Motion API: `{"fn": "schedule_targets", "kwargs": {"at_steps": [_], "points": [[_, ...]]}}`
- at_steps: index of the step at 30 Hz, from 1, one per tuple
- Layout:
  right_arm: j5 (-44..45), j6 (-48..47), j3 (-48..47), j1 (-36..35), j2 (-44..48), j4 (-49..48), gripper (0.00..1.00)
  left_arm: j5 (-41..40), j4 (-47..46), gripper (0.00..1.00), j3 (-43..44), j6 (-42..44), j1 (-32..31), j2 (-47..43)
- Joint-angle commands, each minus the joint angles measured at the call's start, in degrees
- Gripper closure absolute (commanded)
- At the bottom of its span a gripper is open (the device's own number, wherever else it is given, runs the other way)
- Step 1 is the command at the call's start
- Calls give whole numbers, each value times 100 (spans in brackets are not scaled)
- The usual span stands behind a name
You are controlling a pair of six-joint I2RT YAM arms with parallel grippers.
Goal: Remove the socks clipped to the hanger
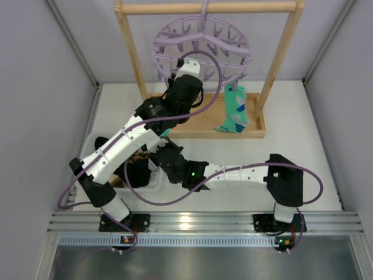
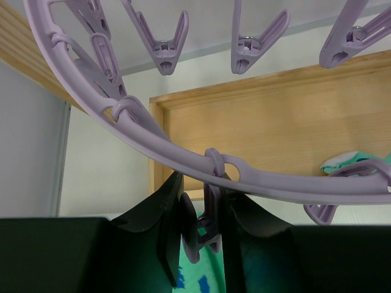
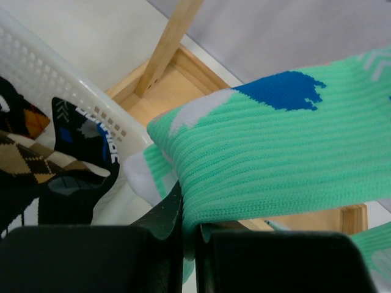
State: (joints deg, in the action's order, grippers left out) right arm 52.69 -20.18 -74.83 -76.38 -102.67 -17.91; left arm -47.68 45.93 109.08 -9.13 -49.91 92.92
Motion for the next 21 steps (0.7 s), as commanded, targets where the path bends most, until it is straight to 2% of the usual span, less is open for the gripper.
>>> {"fn": "schedule_targets", "kwargs": {"at_steps": [1, 3, 7, 8, 10, 11, 14, 15, 18, 19, 21], "points": [[-4, 198, 301, -132, 300, -125, 100, -66, -111, 100, 219, -45, 43, -3], [-4, 304, 424, -140, 371, -142, 100, 4, -111, 100, 219, -54, 43, 6], [-100, 594, 942, -132, 712, -142, 100, 206, -102, 79, 97, -142, 43, -143], [-170, 682, 1065, -106, 801, -151, 100, 224, -111, 67, 61, -177, 43, -187], [-521, 989, 1531, -70, 1159, -256, 100, 181, -102, 60, -18, -204, 69, -353], [-653, 1234, 1698, -18, 1292, -361, 100, 172, -102, 47, -140, -256, 87, -502], [-1277, 1455, 2357, 114, 1846, -581, 100, 259, -102, 31, -483, -441, 244, -906], [-1426, 1604, 2576, 141, 1969, -608, 100, 259, -102, 20, -562, -476, 323, -1012], [-1717, 1868, 2824, 307, 2409, -661, 100, 137, -84, 10, -966, -660, 368, -1565], [-2014, 1947, 2920, 360, 2601, -652, 100, 93, -76, 2, -1220, -783, 394, -1741], [-2358, 1983, 2974, 571, 2761, -696, 100, -91, -67, 2, -1484, -889, 412, -2286]]}}
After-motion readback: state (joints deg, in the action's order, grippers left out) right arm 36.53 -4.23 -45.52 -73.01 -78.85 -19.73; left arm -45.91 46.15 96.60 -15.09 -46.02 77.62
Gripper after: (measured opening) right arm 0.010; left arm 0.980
